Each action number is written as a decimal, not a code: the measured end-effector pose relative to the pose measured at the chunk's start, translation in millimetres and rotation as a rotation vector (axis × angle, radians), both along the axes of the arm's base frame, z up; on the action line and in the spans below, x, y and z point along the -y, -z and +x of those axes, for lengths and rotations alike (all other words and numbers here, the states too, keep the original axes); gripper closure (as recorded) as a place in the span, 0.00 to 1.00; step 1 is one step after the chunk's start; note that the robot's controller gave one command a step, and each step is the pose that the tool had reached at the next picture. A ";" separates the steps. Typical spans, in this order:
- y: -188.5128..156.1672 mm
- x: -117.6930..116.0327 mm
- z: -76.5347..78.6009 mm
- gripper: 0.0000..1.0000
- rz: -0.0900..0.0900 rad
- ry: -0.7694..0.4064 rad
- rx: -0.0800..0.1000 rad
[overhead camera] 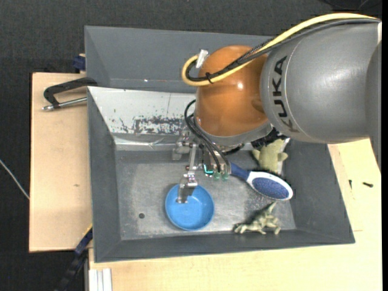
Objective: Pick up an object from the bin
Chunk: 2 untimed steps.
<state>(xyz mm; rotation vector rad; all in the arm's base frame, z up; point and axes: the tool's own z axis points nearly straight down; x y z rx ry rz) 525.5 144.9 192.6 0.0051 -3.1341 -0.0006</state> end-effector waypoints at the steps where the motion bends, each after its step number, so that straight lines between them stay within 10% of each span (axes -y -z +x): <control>1: 120.8 85.9 0.0 0.00 0.003 -0.025 0.013; 2: 116.5 82.4 2.7 1.00 0.007 -0.028 0.022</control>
Offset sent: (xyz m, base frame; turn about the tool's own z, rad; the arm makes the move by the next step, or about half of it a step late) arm -0.0022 -0.0860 -0.1221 -0.0294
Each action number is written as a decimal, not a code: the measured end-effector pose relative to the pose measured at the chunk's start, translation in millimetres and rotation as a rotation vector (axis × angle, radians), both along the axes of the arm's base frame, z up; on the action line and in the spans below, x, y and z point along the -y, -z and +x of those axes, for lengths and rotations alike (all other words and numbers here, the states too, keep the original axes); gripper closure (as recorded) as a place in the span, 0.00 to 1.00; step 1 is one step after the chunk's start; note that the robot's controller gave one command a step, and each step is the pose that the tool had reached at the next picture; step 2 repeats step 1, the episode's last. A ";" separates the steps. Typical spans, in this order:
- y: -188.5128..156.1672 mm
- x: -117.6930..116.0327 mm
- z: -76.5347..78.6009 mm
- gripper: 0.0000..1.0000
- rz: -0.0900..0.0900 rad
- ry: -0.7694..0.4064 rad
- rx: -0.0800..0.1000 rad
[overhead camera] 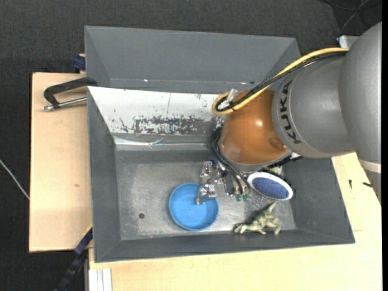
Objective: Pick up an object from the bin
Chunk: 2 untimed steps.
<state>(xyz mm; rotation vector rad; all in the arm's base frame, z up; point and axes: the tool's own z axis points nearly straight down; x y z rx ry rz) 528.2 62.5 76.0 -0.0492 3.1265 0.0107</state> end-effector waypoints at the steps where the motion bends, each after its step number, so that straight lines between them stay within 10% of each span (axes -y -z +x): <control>1: -167.2 0.8 -1.0 1.00 -0.007 -0.133 0.000; 2: -167.2 0.8 -1.0 1.00 -0.007 -0.133 0.000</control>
Offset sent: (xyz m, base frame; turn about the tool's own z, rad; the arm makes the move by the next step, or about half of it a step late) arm -0.0035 -0.0020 0.1613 -0.1322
